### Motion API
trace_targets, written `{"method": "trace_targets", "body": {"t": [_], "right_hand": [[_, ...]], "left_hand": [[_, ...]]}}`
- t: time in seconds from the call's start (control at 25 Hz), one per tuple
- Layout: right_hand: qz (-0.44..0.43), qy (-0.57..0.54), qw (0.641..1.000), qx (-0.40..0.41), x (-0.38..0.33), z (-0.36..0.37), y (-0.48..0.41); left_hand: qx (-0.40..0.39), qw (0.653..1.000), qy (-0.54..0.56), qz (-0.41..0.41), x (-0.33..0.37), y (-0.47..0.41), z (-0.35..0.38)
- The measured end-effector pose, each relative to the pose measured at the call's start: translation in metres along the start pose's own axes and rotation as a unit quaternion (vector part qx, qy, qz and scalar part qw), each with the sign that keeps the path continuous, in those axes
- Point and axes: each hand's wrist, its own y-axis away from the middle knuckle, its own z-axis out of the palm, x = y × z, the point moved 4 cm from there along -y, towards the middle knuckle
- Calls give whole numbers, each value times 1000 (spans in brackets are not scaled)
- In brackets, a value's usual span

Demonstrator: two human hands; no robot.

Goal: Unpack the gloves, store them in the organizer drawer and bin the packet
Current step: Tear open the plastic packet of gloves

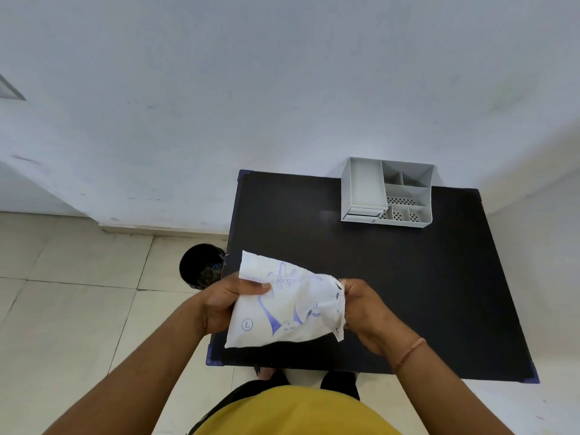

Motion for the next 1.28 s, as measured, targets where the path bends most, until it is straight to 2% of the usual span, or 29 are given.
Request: {"method": "trace_targets", "body": {"t": [0.16,0.28,0.36,0.48,0.52,0.6,0.68,0.8,0.88,1.0,1.16,1.2,1.28], "right_hand": [[106,-2,994,-14,19,2,-6],[128,-141,982,-14,25,8,-12],[127,-216,968,-21,25,11,-15],[102,-218,969,-51,19,16,-12],[102,-235,965,-47,19,16,-12],[93,-272,958,-19,18,14,-15],[81,-246,966,0,19,14,-17],[87,-141,986,-8,21,20,-18],[91,-117,988,31,23,16,-24],[86,-113,983,114,23,1,-26],[93,-120,988,42,24,6,-28],[97,-106,989,43,26,6,-29],[103,-116,983,93,30,-4,-31]], "left_hand": [[0,999,-17,-35,-12,-9,-8],[7,999,-5,-41,-14,-14,-13],[7,999,-10,-35,-13,-14,-14],[14,999,-25,-34,-15,-15,-15],[26,999,-31,-25,-15,-17,-15],[99,994,-42,20,-14,-24,-22],[169,983,-44,55,-11,-29,-27],[168,983,-61,48,-12,-30,-22],[187,980,-27,57,-10,-31,-25],[255,963,48,67,-9,-32,-36],[178,981,-67,34,-8,-33,-31],[187,978,-80,37,-7,-34,-34],[261,962,-63,52,-8,-38,-52]]}}
